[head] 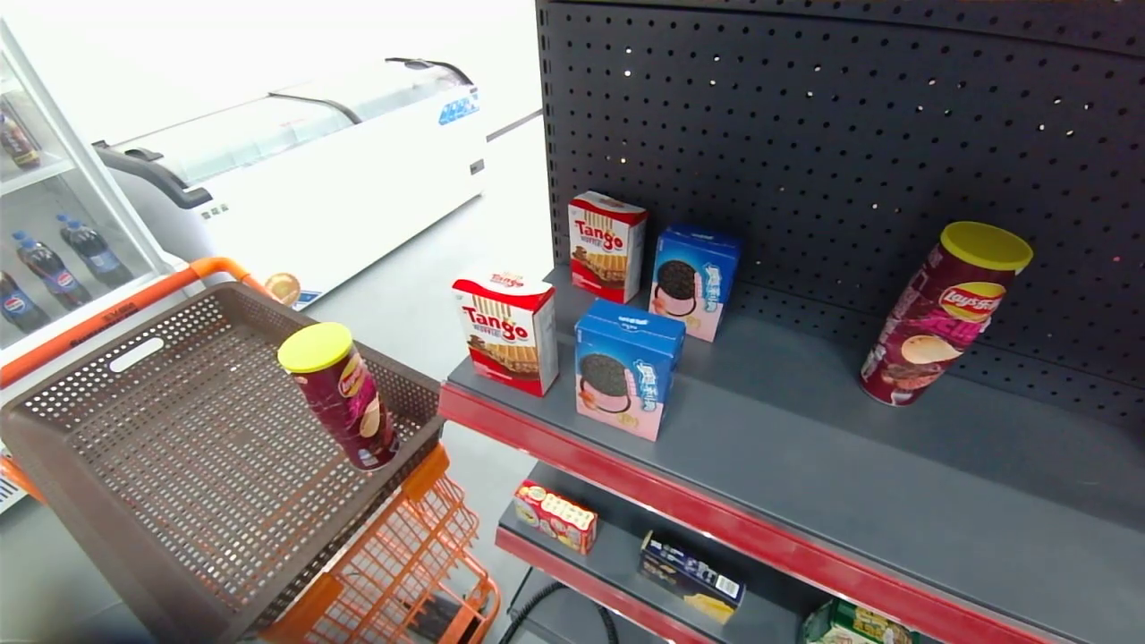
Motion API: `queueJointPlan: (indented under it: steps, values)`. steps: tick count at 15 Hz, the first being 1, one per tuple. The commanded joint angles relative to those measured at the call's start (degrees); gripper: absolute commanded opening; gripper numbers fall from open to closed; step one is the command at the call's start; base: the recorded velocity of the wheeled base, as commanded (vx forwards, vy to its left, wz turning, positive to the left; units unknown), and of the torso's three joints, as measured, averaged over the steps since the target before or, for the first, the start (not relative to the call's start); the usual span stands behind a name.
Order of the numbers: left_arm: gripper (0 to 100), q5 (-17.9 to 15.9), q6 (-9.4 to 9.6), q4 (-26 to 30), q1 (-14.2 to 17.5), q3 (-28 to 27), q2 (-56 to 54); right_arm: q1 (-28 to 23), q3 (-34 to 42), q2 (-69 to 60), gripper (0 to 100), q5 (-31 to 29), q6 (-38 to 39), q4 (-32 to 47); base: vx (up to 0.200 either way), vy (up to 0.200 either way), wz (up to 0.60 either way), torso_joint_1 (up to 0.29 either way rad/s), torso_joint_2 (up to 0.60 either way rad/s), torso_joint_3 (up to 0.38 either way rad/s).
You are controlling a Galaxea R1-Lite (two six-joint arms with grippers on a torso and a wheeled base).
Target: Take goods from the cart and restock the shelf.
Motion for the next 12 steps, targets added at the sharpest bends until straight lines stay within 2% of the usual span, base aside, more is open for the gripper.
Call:
queueJointPlan:
  steps: [1,3,7,12]
  values:
    - [100,0.04,0.09,-0.03,-1.22,-2.1,6.78,0.0,0.0,0.06,100,0.06,-0.02,-0.01,0.0,0.0,0.0,0.0,0.0,0.0]
    - [100,0.04,0.09,-0.03,-1.4,-2.71,8.88,0.0,0.0,0.06,100,0.06,-0.02,-0.01,0.0,0.0,0.0,0.0,0.0,0.0]
    - [100,-0.14,0.09,-0.11,-4.04,-4.56,13.89,0.0,0.0,0.06,100,-0.03,-0.02,-0.01,0.0,0.0,0.0,0.0,0.0,0.0]
    - [100,-0.14,0.0,-0.11,-4.04,-5.79,17.59,0.0,0.0,0.06,100,-0.03,-0.02,-0.01,0.0,0.0,0.0,0.0,0.0,0.0]
